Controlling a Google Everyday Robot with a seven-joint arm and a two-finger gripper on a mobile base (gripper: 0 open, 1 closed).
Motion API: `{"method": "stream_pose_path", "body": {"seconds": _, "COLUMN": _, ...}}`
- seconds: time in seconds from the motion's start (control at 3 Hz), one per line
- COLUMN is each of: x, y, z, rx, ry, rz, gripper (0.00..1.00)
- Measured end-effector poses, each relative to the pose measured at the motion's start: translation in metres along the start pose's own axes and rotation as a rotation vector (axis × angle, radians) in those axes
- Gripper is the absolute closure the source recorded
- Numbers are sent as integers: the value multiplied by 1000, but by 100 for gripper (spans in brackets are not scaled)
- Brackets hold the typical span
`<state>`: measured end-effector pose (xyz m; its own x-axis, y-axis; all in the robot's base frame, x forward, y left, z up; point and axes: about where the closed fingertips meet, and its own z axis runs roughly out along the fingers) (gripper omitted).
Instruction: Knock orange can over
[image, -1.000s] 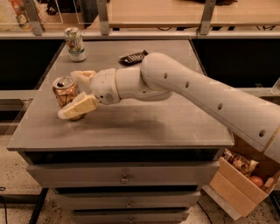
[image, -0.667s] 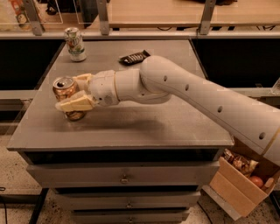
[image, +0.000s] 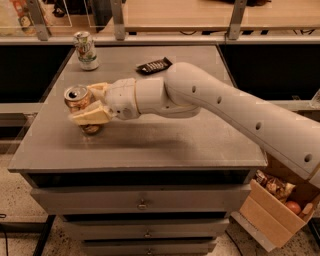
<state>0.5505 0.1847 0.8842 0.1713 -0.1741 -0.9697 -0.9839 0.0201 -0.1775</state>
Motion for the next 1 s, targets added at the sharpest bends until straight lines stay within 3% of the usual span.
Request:
{"method": "stream_pose_path", "body": {"seconds": 0.33, "x": -9, "y": -5, "z": -7, "rx": 7, "ry": 131, "rz": -60, "gripper": 76}}
{"method": "stream_pose_path", "body": {"seconds": 0.67, "x": -12, "y": -21, "z": -37, "rx": 35, "ry": 351, "rz": -137, "gripper": 77}}
{"method": "stream_pose_path", "body": {"seconds": 1.0, "x": -6, "y": -25, "z": -57, "rx": 19, "ry": 568, "rz": -199, "gripper": 75}}
